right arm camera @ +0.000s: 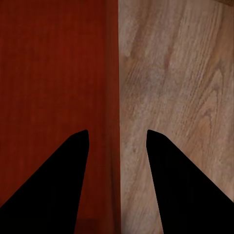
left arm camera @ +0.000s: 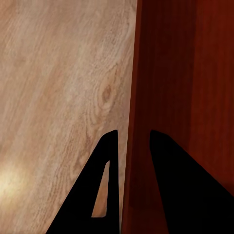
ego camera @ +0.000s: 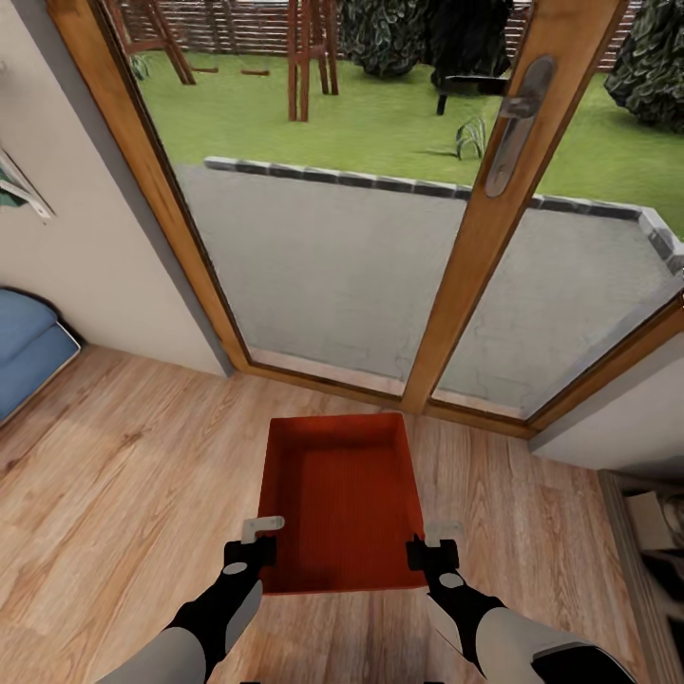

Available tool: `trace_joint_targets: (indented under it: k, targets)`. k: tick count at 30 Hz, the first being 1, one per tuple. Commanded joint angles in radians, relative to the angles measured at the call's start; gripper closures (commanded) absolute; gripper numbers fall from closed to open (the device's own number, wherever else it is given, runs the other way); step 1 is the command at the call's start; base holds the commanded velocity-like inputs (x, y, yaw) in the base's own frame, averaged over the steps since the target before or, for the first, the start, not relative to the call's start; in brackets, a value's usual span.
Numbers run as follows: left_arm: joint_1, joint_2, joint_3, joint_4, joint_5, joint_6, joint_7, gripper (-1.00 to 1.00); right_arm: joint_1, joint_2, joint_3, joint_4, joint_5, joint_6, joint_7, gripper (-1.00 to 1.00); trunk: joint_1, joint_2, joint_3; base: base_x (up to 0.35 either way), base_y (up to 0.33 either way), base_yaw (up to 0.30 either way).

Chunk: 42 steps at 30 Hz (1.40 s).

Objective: Move the two storage containers from the living room to the garage. In the garage, place one container on the floor and stack the other container on top of it (either order is fine).

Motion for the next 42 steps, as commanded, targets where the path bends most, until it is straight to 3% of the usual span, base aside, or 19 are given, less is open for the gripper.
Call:
trace_joint_targets:
  k: [1, 42]
  targets:
    - [0.000, 0.041, 0.008, 0.001, 0.011, -0.001, 0.014, 1.00, -0.001, 0.000, -0.069, -0.003, 0.022, -0.084, -0.001, 1.00, 0.000, -0.001, 0.001, 0.000, 0.000, 0.000]
    - [0.000, 0.041, 0.006, 0.001, 0.011, -0.001, 0.014, 1.00, -0.001, 0.000, -0.069, -0.004, 0.023, -0.085, 0.006, 1.00, 0.000, -0.001, 0.068, 0.000, 0.000, 0.000]
